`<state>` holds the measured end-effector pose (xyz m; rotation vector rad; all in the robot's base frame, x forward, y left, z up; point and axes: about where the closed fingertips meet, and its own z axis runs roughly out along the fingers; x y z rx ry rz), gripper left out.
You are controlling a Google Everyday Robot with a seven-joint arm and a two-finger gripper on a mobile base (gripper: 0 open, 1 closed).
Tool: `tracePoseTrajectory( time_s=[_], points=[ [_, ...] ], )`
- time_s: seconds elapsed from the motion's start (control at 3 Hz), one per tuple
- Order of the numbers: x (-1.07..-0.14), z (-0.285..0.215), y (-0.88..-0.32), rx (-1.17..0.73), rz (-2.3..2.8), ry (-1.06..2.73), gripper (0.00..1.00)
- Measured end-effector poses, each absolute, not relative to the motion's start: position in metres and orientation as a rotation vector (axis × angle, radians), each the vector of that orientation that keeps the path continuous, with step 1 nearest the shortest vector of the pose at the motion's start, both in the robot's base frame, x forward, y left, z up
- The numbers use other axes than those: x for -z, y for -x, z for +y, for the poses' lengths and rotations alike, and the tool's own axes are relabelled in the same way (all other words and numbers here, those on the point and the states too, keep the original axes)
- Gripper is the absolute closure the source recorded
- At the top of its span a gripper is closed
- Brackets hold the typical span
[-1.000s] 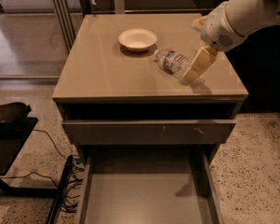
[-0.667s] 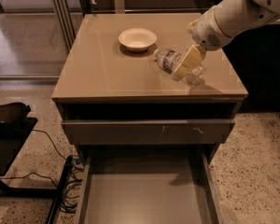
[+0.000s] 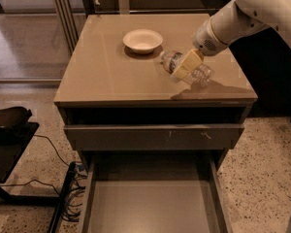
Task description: Place water bottle into middle drawer
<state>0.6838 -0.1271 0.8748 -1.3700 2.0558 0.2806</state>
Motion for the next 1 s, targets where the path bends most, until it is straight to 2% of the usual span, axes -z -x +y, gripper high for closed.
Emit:
tracePoseTrajectory(
  time_s=[0.67,1.0],
  points=[
    [-0.835,-0.13,-0.697,-0.285,2.162,1.308,0.0],
    [-0.835,-0.13,-0.697,-0.286,2.163,1.307,0.19]
  ],
)
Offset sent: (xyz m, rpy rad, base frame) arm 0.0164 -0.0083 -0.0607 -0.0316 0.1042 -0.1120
